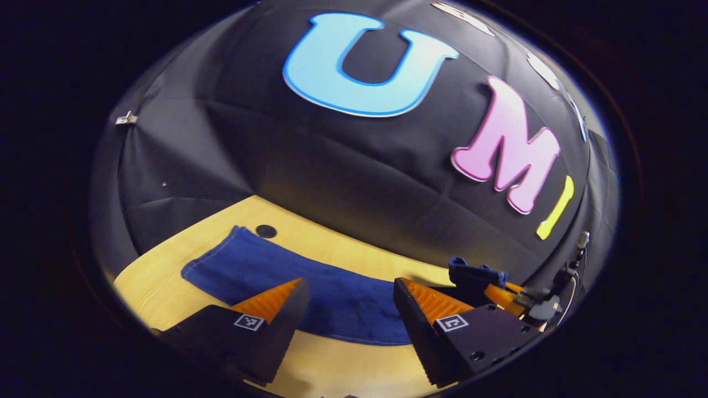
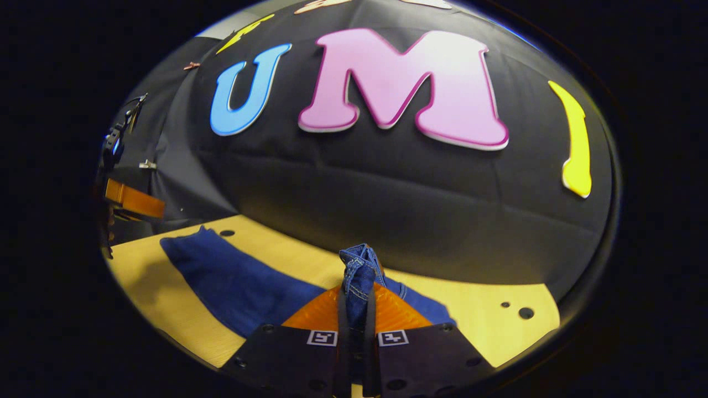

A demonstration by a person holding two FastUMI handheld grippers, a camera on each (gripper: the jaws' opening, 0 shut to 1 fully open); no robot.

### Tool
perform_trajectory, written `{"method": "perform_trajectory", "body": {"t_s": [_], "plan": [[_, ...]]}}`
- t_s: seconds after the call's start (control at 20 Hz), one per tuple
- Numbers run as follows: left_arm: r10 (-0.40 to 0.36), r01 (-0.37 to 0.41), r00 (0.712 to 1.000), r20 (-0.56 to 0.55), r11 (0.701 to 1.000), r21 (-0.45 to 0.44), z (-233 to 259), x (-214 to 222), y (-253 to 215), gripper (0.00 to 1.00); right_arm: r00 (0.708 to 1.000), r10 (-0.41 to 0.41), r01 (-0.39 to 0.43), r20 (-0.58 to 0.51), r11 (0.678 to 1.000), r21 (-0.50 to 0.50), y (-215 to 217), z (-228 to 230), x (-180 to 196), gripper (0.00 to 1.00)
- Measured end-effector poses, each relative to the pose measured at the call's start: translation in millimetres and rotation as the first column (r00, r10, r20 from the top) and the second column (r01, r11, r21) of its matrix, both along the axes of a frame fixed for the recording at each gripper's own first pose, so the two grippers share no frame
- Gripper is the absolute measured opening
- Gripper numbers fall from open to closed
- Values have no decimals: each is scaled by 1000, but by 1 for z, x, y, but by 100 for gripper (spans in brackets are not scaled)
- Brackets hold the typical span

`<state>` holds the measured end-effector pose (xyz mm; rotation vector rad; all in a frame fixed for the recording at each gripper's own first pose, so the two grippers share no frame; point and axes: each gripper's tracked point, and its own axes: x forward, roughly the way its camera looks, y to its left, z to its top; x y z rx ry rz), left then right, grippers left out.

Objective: Grasp the waist and the cuffs of the jeans and fold them to make the two legs overlap; first hold the waist and fold one-third of the jeans toward the cuffs, then hold the cuffs and fold the remaining one-third in the same direction to finish folding.

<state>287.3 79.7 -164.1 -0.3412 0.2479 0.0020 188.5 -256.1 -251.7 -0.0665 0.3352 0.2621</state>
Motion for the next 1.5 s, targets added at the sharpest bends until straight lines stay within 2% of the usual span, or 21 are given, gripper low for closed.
{"method": "perform_trajectory", "body": {"t_s": [0.1, 0.15, 0.2, 0.35, 0.4, 0.45, 0.7, 0.8, 0.85, 0.9, 0.95, 1.0, 1.1, 1.15, 1.2, 1.25, 1.4, 1.5], "plan": [[89, -89, 996, -6, 996, 8, -15, 4, 44, 97, 999, 20, -21, -42, 999, -32, -2, -21, -16, 12], [137, -137, 990, -10, 990, 22, -22, 5, 67, 97, 996, 39, -40, -75, 999, -19, 11, -31, -17, 20], [185, -184, 983, -16, 982, 43, -30, 7, 89, 97, 992, 48, -47, -119, 999, 5, 19, -52, -22, 21], [317, -307, 948, -38, 938, 158, -49, 8, 155, 97, 973, 88, -77, -214, 995, 58, 44, -85, -42, 70], [321, -306, 946, -53, 933, 189, -58, 10, 168, 96, 974, 84, -76, -209, 996, 48, 44, -85, -45, 87], [336, -314, 939, -73, 926, 210, -68, 11, 182, 96, 978, 70, -65, -196, 997, 29, 42, -80, -44, 97], [318, -267, 929, -187, 930, 254, -116, 37, 205, 97, 979, 11, -3, -204, 999, 39, 20, -64, -52, 97], [275, -222, 925, -261, 951, 215, -139, 44, 200, 96, 974, -18, 32, -224, 998, 59, 9, -67, -57, 97], [284, -226, 925, -251, 945, 235, -134, 43, 200, 95, 971, -33, 49, -235, 997, 62, 3, -69, -59, 97], [238, -184, 937, -255, 958, 219, -139, 53, 198, 99, 966, -43, 62, -255, 996, 66, -1, -75, -62, 97], [206, -155, 944, -257, 966, 206, -136, 52, 190, 95, 958, -47, 69, -282, 995, 69, -3, -80, -68, 97], [181, -126, 947, -267, 969, 210, -137, 54, 186, 87, 955, -49, 75, -292, 994, 79, -4, -82, -71, 98], [148, -90, 950, -274, 973, 214, -139, 61, 185, 85, 959, -50, 79, -281, 993, 91, -4, -77, -73, 98], [122, -72, 955, -269, 979, 188, -139, 61, 179, 79, 959, -49, 77, -277, 993, 90, -4, -76, -75, 98], [107, -63, 959, -263, 983, 172, -139, 65, 176, 50, 960, -47, 74, -275, 994, 87, -5, -75, -77, 98], [107, -66, 963, -249, 984, 168, -135, 65, 178, 34, 961, -46, 71, -272, 994, 81, -5, -73, -78, 98], [122, -100, 972, -202, 988, 116, -122, 58, 175, 16, 962, -49, 72, -268, 994, 76, -10, -68, -81, 98], [133, -117, 974, -181, 988, 99, -113, 59, 174, 10, 965, -67, 90, -255, 993, 78, -21, -60, -82, 98]]}}
